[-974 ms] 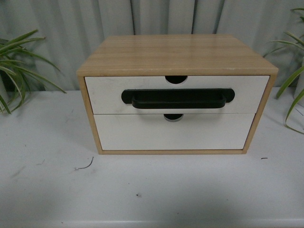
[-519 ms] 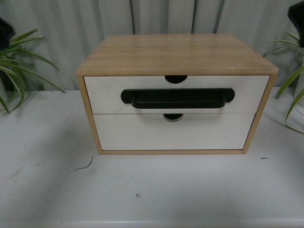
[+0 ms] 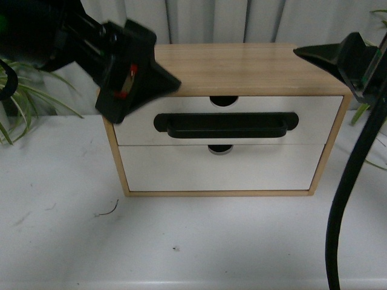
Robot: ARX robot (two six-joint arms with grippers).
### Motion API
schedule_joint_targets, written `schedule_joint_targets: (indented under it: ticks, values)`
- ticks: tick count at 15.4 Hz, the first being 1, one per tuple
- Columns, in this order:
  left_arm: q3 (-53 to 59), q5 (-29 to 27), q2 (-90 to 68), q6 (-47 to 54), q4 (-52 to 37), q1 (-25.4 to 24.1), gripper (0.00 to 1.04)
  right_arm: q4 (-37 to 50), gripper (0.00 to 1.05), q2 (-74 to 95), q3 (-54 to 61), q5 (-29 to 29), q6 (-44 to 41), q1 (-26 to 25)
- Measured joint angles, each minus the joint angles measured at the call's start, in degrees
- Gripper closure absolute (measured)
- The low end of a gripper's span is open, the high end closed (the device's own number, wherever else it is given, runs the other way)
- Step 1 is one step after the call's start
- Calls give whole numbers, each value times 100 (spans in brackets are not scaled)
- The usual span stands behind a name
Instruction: Pull drawer
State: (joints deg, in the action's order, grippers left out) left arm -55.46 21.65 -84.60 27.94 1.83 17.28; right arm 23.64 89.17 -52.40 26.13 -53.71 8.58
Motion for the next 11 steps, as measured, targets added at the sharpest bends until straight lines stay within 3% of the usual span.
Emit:
schedule_joint_targets:
  ticks: [3, 6, 8, 11]
  values:
    - [-702, 146, -472, 1878, 1812, 315, 7, -1843, 6, 87, -378, 498, -2323, -116]
    - [-1215, -70, -1016, 2511, 2179, 520, 7, -2946, 6, 431, -588, 398, -3971, -153]
    - [-1440, -234, -1316, 2590, 2100, 592, 7, -3257, 6, 608, -682, 376, -4367, -149]
    - [-1683, -361, -1878, 2487, 1770, 632, 7, -3366, 6, 1084, -883, 337, -4319, -2]
